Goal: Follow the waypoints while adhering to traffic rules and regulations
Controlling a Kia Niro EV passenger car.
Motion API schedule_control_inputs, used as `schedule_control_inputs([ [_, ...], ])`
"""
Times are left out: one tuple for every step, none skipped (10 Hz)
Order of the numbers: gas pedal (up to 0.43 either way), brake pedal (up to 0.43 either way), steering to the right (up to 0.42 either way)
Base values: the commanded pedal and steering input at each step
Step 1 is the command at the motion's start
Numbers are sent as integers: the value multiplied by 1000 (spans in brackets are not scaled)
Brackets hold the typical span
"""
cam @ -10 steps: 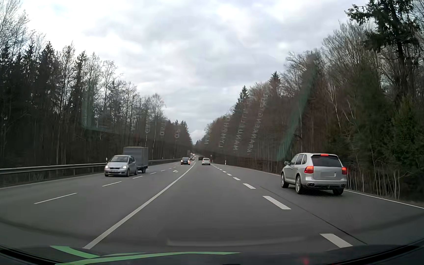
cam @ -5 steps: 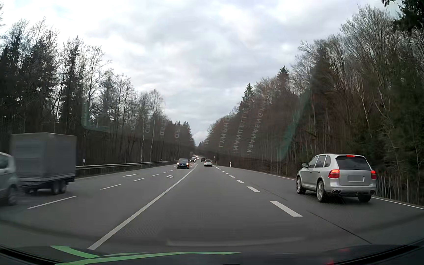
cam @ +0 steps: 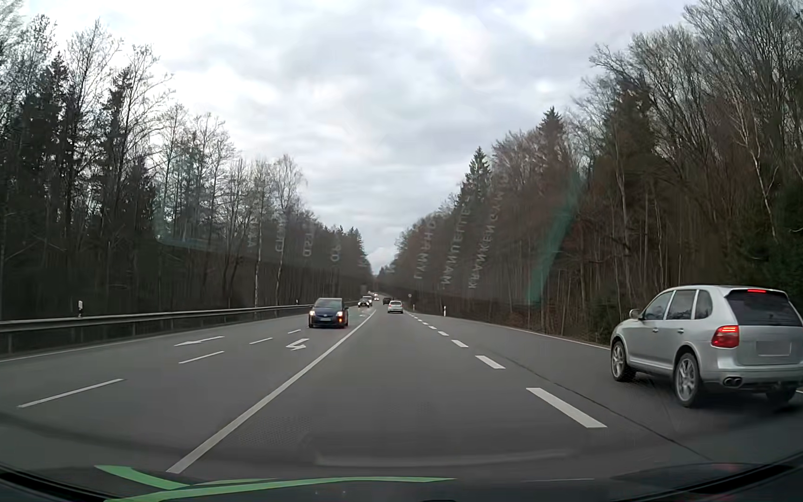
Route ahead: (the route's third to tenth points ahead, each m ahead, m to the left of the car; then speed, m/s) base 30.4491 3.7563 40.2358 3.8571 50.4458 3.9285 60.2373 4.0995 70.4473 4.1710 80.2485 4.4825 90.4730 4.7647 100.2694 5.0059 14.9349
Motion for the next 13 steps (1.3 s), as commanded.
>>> schedule_control_inputs([
  [358, 0, 0],
  [358, 0, 0],
  [358, 0, 0],
  [350, 0, -1],
  [331, 0, 0],
  [319, 0, -1],
  [319, 0, -1],
  [287, 0, -1],
  [260, 0, -1],
  [248, 0, -1],
  [228, 0, -1],
  [209, 0, 0],
  [197, 0, 0],
])
